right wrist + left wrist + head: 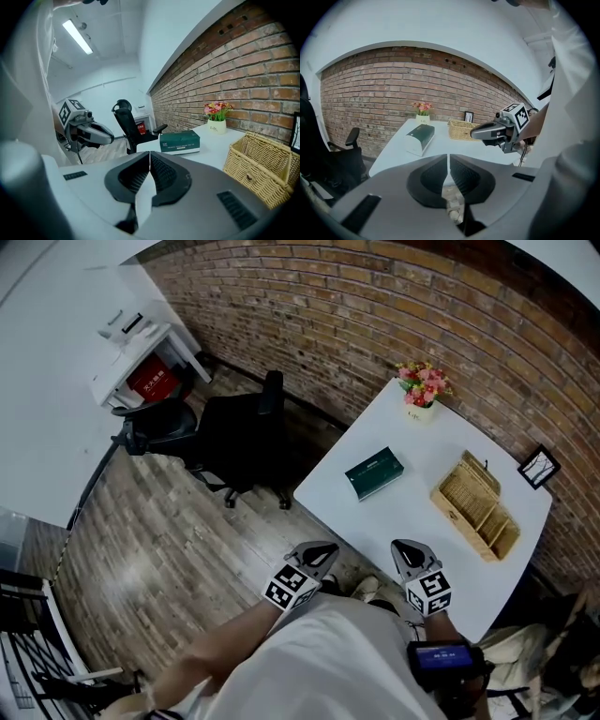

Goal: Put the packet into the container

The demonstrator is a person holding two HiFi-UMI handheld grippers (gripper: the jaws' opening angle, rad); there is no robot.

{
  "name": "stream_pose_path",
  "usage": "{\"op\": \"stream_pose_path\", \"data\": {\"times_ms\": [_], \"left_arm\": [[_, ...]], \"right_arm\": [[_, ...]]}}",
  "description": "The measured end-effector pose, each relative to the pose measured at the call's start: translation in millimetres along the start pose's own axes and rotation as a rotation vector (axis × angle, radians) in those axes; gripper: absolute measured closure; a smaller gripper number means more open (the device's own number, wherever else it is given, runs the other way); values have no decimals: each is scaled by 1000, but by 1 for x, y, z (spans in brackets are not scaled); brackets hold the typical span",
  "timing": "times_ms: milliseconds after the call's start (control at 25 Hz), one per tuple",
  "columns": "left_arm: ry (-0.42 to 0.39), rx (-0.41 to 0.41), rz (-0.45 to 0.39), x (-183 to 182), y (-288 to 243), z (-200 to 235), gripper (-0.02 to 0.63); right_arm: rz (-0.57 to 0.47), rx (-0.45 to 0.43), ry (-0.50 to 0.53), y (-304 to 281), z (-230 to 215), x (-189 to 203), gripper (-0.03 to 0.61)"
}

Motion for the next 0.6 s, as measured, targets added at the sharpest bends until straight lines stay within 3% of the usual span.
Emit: {"op": "stream_pose_path", "data": {"times_ms": [600], "left_arm": [[87, -72, -77, -17, -5, 44, 588]], "right_arm": [[181, -96, 284, -56, -19, -27, 566]]}}
Point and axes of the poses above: the fingertips, and each gripper's own axes: y backward along the fingers, z to its left, x out of its underside, the point moved 4 cm from there along y, backward along the fingers, and after that the axes turned 2 degrees about x, right-handed, at the moved point
